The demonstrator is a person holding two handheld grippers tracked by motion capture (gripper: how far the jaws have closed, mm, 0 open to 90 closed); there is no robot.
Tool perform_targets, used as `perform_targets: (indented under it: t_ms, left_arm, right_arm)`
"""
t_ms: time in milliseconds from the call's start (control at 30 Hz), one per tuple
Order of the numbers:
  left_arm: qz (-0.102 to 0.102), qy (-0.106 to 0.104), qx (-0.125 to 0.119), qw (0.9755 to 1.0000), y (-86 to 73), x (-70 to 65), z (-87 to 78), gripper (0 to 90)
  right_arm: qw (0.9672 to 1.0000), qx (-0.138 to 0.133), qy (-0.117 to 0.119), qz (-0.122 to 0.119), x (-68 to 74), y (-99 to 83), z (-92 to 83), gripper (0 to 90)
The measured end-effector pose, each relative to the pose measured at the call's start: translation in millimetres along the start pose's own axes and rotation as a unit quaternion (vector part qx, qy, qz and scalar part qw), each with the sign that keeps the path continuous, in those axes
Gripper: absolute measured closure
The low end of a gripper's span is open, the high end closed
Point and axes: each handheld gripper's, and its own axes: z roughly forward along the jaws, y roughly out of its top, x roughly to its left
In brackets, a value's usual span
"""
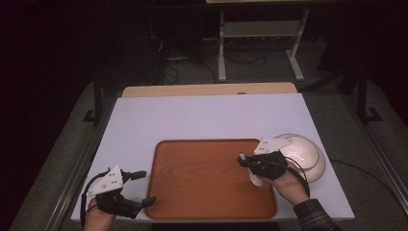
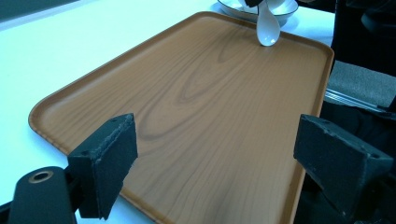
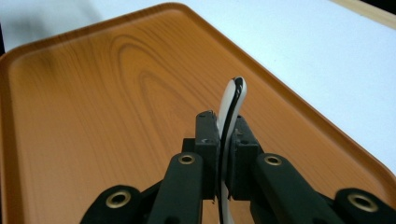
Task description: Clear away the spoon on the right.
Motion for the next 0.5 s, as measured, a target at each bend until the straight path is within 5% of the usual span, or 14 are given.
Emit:
perform_targets:
  t_ms: [500]
  left_arm:
    - [0.001,-0.001,0.0,1.0,-0.1,0.1,-0.5,13.1]
  right_arm:
    - [0.9984,0.047,0.021,-0.023,4.7,6.8,38.9,84.2]
